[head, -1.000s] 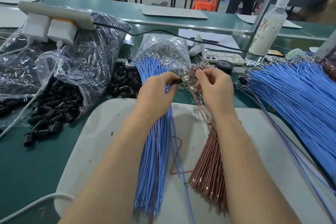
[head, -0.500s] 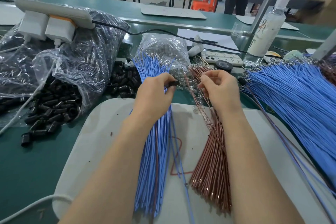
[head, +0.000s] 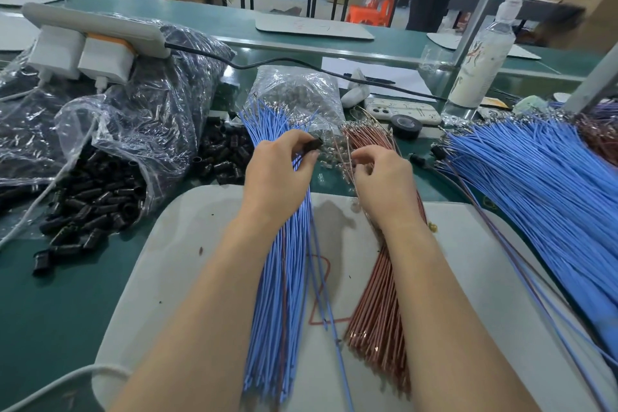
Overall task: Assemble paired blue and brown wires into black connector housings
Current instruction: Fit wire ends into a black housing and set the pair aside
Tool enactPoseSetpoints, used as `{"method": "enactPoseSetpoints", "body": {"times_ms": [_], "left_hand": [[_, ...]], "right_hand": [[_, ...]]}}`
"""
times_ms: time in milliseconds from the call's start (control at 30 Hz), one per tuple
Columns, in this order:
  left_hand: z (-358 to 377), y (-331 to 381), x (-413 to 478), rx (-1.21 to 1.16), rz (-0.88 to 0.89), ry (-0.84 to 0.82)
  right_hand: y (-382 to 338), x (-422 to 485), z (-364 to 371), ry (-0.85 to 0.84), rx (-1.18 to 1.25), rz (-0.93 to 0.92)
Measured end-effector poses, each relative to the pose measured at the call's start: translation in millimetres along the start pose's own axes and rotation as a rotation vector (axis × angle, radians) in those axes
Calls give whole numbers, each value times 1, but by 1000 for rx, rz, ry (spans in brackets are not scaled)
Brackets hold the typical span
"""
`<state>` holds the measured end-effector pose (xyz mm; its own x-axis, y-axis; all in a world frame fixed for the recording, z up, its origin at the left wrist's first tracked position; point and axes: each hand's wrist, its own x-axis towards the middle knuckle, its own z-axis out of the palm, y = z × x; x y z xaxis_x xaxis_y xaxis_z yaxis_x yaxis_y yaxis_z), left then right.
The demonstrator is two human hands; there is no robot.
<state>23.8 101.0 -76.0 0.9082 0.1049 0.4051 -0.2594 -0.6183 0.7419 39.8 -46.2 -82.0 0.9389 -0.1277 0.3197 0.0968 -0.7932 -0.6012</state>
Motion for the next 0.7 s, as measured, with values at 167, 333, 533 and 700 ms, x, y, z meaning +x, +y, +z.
{"method": "enactPoseSetpoints", "body": {"times_ms": [167, 333, 533, 700], "left_hand": [[1, 0, -1, -9, -8, -11], [2, -1, 0, -3, -14, -14], [5, -5, 1, 6, -8, 10], [5, -5, 2, -16, 17, -1]], "right_hand": [[1, 1, 2, 31, 3, -45], [-2, 1, 11, -129, -121, -147], [1, 4, 20, -251, -266, -114], [4, 6, 22, -201, -258, -69]]}}
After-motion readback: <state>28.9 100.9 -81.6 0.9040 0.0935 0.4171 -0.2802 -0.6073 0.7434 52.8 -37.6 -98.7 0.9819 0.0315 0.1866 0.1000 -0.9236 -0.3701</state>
